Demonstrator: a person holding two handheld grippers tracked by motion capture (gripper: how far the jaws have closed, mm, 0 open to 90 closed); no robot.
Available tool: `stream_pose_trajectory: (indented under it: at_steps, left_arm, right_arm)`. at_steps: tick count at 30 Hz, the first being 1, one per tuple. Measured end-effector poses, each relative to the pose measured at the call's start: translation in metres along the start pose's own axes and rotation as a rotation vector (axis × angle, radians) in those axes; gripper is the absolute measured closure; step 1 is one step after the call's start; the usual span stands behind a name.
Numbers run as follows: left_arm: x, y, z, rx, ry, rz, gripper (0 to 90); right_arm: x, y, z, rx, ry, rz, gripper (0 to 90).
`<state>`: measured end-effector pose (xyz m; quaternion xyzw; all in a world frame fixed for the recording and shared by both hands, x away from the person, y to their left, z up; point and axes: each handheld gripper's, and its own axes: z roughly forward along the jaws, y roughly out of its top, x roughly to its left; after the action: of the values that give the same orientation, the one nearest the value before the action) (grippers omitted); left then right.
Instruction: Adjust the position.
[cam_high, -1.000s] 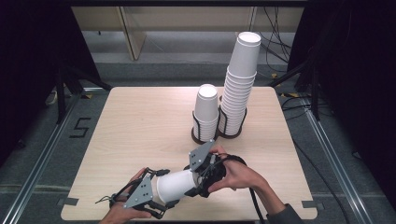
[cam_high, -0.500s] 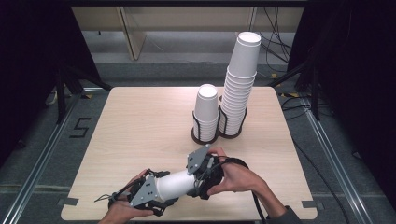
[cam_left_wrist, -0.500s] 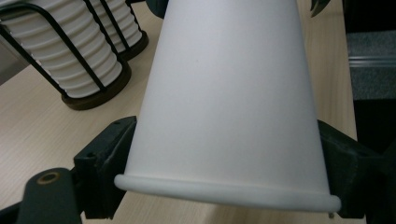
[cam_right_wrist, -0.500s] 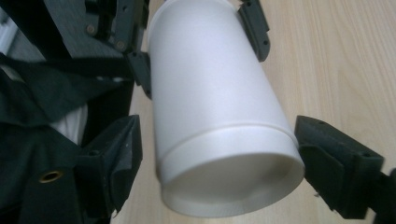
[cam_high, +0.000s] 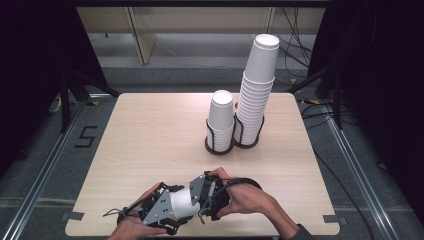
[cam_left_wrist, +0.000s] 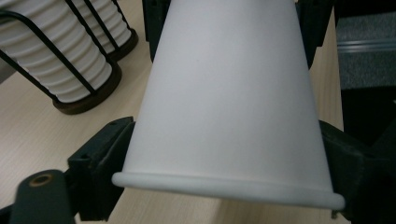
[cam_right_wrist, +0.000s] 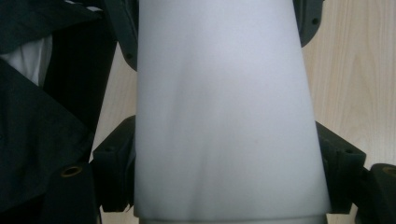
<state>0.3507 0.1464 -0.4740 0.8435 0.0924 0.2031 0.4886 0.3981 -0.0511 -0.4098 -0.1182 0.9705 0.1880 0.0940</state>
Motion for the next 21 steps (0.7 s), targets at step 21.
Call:
stream_pose_trajectory:
  at_steps: [21]
  left_arm:
    - [0.008,-0.006,-0.005,-0.312,-0.013,-0.243,4.2]
  right_arm:
    - [-0.02,-0.036,-0.009,-0.398,0.149,0.128,24.3]
